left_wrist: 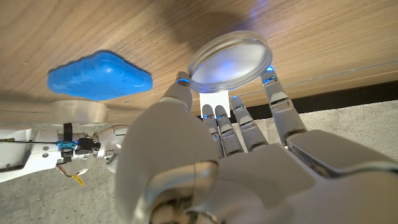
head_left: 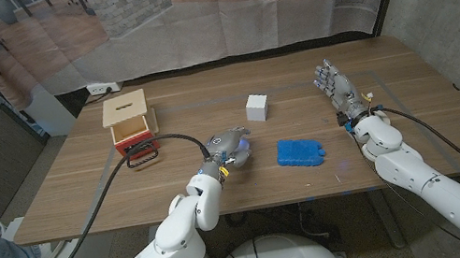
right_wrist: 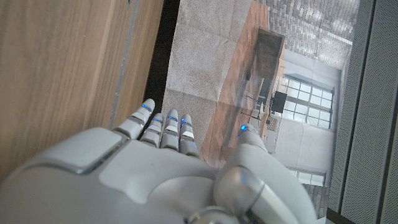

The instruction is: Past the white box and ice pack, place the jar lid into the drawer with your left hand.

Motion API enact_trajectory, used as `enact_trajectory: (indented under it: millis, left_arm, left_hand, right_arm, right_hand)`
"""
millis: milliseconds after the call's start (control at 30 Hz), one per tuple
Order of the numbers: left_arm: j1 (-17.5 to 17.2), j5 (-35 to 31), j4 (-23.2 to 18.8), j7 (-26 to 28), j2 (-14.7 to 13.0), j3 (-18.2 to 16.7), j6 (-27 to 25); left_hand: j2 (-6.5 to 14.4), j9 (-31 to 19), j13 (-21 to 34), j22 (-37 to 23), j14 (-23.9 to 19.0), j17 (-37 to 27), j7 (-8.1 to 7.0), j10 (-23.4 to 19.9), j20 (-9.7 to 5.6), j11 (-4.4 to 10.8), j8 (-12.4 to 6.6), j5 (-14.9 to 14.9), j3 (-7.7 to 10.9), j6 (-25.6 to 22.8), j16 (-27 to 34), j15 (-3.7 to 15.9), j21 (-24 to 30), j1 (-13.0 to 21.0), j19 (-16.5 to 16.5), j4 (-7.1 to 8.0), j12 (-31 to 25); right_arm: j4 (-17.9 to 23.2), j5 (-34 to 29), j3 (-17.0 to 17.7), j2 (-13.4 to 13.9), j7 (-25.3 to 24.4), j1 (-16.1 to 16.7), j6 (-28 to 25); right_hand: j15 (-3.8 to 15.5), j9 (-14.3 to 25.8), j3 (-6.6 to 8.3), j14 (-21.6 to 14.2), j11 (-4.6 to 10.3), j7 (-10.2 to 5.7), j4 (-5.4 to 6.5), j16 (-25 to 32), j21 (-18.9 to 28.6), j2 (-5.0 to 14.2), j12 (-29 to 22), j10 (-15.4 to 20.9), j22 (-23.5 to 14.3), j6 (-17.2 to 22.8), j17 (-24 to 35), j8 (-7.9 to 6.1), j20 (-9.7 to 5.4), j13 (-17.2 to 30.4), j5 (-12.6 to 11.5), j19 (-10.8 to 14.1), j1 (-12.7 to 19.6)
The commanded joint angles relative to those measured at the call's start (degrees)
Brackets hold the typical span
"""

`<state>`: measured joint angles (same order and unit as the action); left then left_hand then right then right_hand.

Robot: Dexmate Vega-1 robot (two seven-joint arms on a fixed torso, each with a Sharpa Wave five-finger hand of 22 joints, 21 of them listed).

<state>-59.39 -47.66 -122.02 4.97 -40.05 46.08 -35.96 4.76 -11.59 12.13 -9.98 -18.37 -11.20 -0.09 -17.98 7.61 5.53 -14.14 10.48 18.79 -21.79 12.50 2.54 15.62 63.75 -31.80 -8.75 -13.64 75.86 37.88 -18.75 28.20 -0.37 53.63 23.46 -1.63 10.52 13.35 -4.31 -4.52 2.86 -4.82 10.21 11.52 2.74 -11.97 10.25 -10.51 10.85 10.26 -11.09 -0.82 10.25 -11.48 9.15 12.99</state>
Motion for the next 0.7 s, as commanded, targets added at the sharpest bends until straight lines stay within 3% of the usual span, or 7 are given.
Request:
enact_trajectory:
  millis: [33,700]
  left_arm:
    - [0.0,0.1,-0.9,-0.6,-0.5,-0.5,0.1]
    - [-0.5,0.3,-3.2,-1.3,-1.7,-2.3,0.3]
  left_hand:
    - [0.1,-0.3,0.1,-0.1,-0.5,-0.1,0.12,-0.3,0.27,0.45,0.31,-0.1,0.13,-0.1,-0.2,0.81,-0.1,0.5,-0.1,0.45,0.1]
    - [0.0,-0.3,0.2,-0.2,-0.5,-0.2,0.21,-0.5,0.60,0.33,0.46,-0.3,0.05,-0.2,-0.4,0.88,-0.6,0.4,0.0,0.69,0.4]
  right_arm:
    - [1.4,-0.4,0.1,0.4,-0.8,0.4,-0.5]
    - [2.5,-0.9,0.1,0.8,-1.1,0.3,-0.7]
  right_hand:
    - [0.05,0.3,0.13,-0.5,-0.06,-0.10,-0.16,0.5,0.3,0.30,-0.1,0.4,-0.2,0.0,0.1,-0.06,0.04,0.3,-0.2,0.7,-0.1]
    - [-0.02,0.3,0.08,-0.6,-0.01,-0.06,-0.20,0.5,0.3,0.35,-0.1,0.4,-0.2,0.0,0.1,-0.07,0.09,0.3,-0.2,0.7,-0.2]
